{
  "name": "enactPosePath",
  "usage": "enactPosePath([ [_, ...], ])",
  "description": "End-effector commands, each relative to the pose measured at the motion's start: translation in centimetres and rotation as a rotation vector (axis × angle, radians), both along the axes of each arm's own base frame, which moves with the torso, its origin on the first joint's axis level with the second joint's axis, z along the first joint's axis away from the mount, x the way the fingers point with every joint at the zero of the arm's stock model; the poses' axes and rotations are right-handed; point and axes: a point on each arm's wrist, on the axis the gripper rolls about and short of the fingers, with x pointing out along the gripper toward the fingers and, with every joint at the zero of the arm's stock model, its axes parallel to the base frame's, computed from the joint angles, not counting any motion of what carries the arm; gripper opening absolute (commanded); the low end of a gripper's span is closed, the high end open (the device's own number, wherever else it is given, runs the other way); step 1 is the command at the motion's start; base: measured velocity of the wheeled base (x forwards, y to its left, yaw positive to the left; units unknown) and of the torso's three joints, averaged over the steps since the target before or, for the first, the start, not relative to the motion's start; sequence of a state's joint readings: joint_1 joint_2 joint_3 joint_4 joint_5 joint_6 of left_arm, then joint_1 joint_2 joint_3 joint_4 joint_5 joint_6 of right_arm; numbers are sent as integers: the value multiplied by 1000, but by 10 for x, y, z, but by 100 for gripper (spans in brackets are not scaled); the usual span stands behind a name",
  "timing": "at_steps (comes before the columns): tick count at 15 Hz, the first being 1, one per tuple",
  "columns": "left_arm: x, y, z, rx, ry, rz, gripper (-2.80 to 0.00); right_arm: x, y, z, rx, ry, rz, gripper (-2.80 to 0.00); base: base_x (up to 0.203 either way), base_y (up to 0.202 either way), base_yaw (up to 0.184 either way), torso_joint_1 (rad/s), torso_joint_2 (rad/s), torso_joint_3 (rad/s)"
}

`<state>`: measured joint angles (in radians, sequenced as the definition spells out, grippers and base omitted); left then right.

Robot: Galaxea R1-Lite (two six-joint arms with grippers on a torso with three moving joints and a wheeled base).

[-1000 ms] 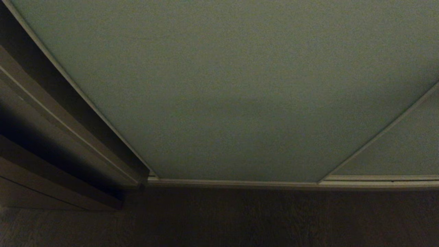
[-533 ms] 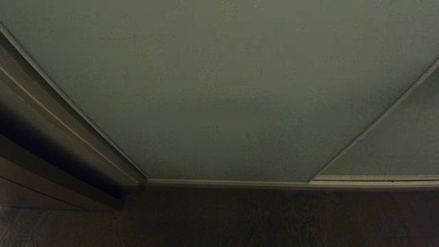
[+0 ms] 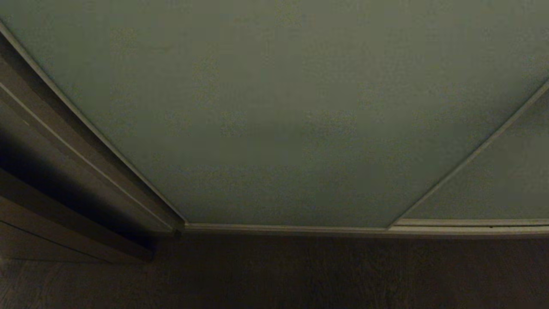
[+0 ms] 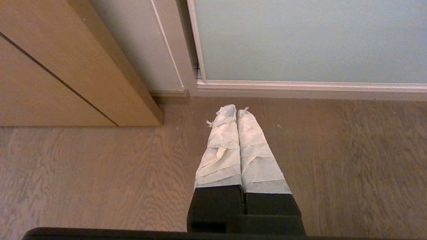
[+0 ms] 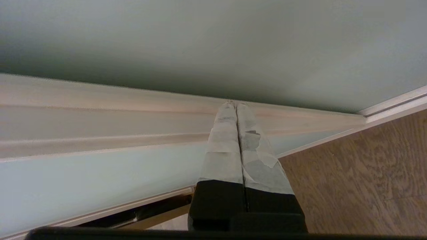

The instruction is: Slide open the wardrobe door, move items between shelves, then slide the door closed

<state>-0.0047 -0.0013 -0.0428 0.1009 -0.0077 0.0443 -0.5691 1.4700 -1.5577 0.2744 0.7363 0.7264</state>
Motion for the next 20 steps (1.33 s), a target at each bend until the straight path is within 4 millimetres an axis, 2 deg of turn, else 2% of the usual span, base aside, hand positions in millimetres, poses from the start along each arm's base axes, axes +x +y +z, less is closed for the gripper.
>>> enactPosePath([
  [1,0,0,0,0,1,0,-280,4,1,-2,7,9,4,-280,0,0,0,0,0,0],
  [7,0,0,0,0,1,0,-280,14,8,-5,3,26,-1,-280,0,0,0,0,0,0],
  [14,0,0,0,0,1,0,-280,3,14,-4,-22,1,0,-280,0,0,0,0,0,0],
  [17,0,0,0,0,1,0,-280,-2,14,-7,-178,-23,-26,-280,0,0,0,0,0,0],
  [20,0,0,0,0,1,-1,-280,-23,26,-23,-358,4,-69,-280,0,0,0,0,0,0],
])
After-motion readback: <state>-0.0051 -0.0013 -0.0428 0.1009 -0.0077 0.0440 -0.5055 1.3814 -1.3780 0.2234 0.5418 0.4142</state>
